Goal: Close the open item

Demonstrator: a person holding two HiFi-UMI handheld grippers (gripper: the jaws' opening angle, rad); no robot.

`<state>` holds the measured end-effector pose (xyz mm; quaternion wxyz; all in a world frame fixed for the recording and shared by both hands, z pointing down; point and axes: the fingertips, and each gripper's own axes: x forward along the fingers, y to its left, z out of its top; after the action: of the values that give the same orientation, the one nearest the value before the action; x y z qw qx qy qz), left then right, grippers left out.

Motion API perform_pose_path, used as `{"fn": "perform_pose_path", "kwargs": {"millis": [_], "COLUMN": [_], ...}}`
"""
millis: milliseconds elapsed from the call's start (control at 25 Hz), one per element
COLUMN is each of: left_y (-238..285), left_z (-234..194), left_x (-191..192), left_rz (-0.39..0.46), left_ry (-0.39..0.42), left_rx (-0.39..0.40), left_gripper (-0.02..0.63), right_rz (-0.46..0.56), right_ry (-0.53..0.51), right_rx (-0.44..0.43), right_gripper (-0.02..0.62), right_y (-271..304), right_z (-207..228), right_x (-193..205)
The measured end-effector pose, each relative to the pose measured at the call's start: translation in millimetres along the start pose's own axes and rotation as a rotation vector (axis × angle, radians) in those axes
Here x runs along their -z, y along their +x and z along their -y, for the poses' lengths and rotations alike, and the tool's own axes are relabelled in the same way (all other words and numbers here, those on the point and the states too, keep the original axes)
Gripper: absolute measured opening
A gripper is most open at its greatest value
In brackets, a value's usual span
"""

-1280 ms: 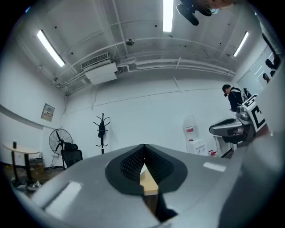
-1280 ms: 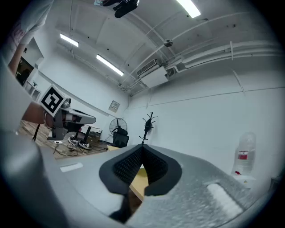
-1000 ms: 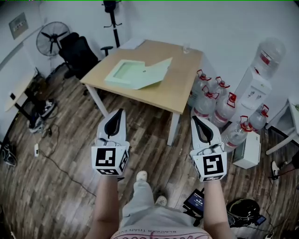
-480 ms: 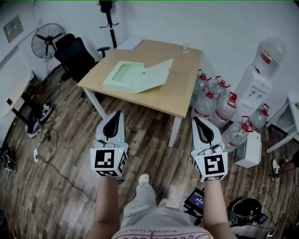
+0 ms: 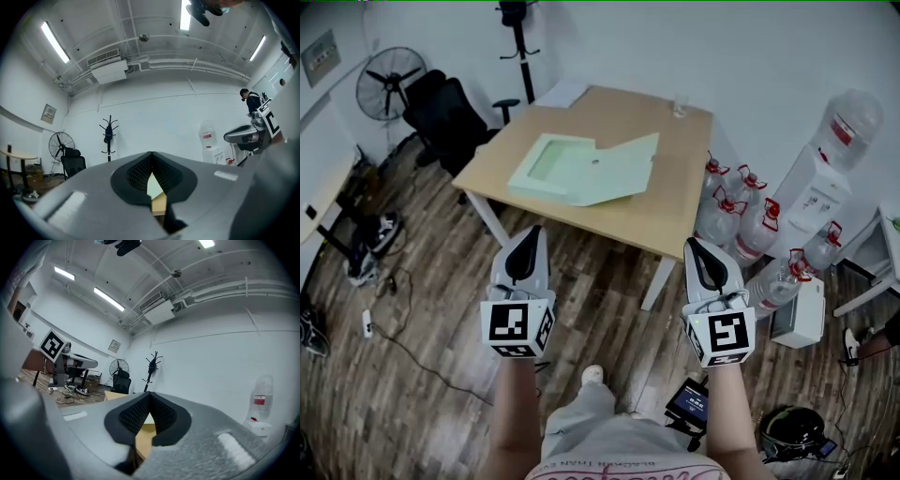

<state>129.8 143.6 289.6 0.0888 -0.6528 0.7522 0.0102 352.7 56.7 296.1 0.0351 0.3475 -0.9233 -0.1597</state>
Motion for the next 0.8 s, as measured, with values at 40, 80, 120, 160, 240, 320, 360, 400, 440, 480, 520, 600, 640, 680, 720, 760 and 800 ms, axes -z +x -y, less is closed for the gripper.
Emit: {"fn": "perform_pose_path", "kwargs": {"millis": [40, 80, 120, 160, 240, 320, 360, 400, 440, 480, 520, 600, 640, 680, 720, 760, 800], "left_y": [5.5, 11.1, 16.6, 22.1, 32.7, 42.8, 47.6, 52.2, 56.6, 60.9, 65.1, 72.7, 76.0, 79.1, 81.9, 84.5, 86.7], "left_z": [-6.6, -13.0, -19.3, -25.5, -37.7, -50.1, -56.5, -62.6, -68.4, -73.8, -78.8, -88.5, -93.6, -98.5, -102.8, -106.3, -108.8], "left_x": [1.5, 3.2, 5.4, 7.9, 12.8, 16.4, 17.8, 18.9, 19.9, 20.8, 21.4, 21.9, 21.7, 21.4, 21.3, 21.3, 21.9], "left_rz": [0.0, 0.001, 0.002, 0.003, 0.005, 0.008, 0.009, 0.011, 0.013, 0.015, 0.018, 0.022, 0.025, 0.028, 0.031, 0.033, 0.035], "left_ry": [-0.004, -0.009, -0.014, -0.018, -0.025, -0.032, -0.036, -0.039, -0.042, -0.043, -0.044, -0.044, -0.045, -0.047, -0.048, -0.048, -0.048], "left_rx": [-0.002, -0.004, -0.007, -0.008, -0.009, -0.011, -0.013, -0.014, -0.015, -0.015, -0.015, -0.014, -0.014, -0.015, -0.015, -0.013, -0.009], "left_gripper": [0.014, 0.014, 0.014, 0.014, 0.014, 0.014, 0.014, 0.014, 0.014, 0.014, 0.015, 0.014, 0.014, 0.015, 0.014, 0.014, 0.014], "right_rz": [-0.003, -0.007, -0.012, -0.016, -0.022, -0.023, -0.023, -0.023, -0.023, -0.023, -0.023, -0.023, -0.023, -0.023, -0.021, -0.02, -0.018], "right_ry": [0.001, 0.002, 0.001, 0.0, -0.003, -0.003, -0.003, -0.004, -0.006, -0.006, -0.006, -0.002, 0.0, 0.001, 0.002, 0.003, 0.005], "right_rx": [-0.001, -0.003, -0.004, -0.004, -0.002, 0.002, 0.005, 0.009, 0.013, 0.018, 0.023, 0.034, 0.039, 0.044, 0.05, 0.057, 0.065], "right_gripper": [0.002, 0.002, 0.002, 0.002, 0.002, 0.002, 0.002, 0.002, 0.002, 0.002, 0.002, 0.002, 0.002, 0.002, 0.002, 0.002, 0.002], "right_y": [8.3, 16.6, 24.8, 32.9, 48.3, 63.0, 70.1, 76.8, 83.2, 89.5, 95.6, 106.9, 112.2, 117.0, 121.2, 124.7, 127.5], "right_z": [-1.0, -2.0, -3.0, -4.1, -5.6, -5.9, -5.8, -5.6, -5.3, -4.7, -4.1, -3.2, -3.1, -3.1, -3.1, -2.8, -2.3], "right_x": [0.1, 0.8, 2.1, 3.5, 5.4, 5.6, 5.2, 4.7, 4.3, 3.9, 3.7, 3.3, 2.9, 2.3, 1.6, 1.0, 0.8]}}
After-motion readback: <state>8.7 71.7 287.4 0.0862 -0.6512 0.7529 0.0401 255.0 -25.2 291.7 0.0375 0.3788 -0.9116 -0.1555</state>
